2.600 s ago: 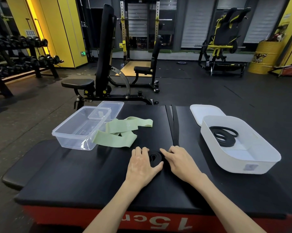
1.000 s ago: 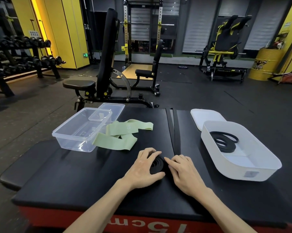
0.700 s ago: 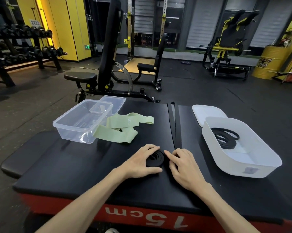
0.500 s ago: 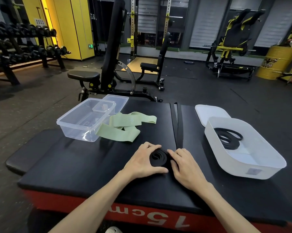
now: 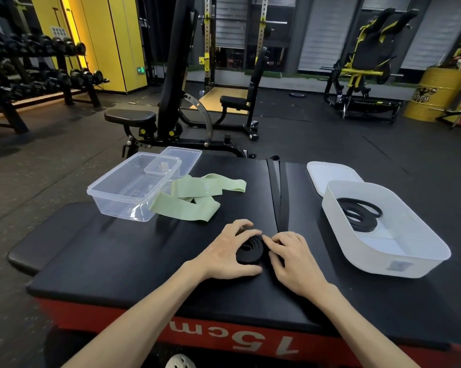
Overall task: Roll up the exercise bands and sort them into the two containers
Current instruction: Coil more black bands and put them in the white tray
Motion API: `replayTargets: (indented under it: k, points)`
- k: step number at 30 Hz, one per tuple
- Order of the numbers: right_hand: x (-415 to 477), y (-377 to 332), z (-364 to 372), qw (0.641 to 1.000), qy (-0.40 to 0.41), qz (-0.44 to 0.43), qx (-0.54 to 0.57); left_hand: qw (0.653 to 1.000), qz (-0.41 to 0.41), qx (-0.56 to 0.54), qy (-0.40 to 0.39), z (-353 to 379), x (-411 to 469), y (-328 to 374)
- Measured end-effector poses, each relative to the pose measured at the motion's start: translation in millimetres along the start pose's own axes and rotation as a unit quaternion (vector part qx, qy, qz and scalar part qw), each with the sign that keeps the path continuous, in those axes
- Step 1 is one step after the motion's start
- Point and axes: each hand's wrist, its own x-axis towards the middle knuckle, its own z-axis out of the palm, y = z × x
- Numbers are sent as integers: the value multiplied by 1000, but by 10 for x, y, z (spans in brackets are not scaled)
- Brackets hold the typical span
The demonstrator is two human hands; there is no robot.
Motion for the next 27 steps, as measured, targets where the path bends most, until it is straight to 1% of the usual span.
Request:
replayTargets:
  k: [3,5,8,11,14,17,20,23,25,27]
  points:
    - [6,34,-4,1000,8,14,7,997,-4,-6,-72,-70,29,-74]
    - [11,37,-17,1000,8,19,14,997,-6,1,-75,-62,33,-82]
    - [14,21,-14,1000,-2,4,9,1000,-8,1,-29,6,-14,-66]
    - [18,-5,-7,1000,7,7,2,999,-25,18,23,52,-37,-31]
    - [5,-17,-11,999,8,22,-26,994,-49,61,82,68,-22,26]
    - [9,-39,-10,1000,12,13,-3,985,-76,105,116,73,-21,48]
    - [19,-35,23,1000,22,-5,19,980,-90,135,117,93,-22,40]
    - [9,-6,39,1000,25,-8,16,981,-76,140,111,100,-22,54]
    - [1,-1,38,1000,23,-5,15,991,-46,92,88,76,-38,42]
    - [0,6,34,1000,23,-1,14,999,-17,26,40,18,-50,-7]
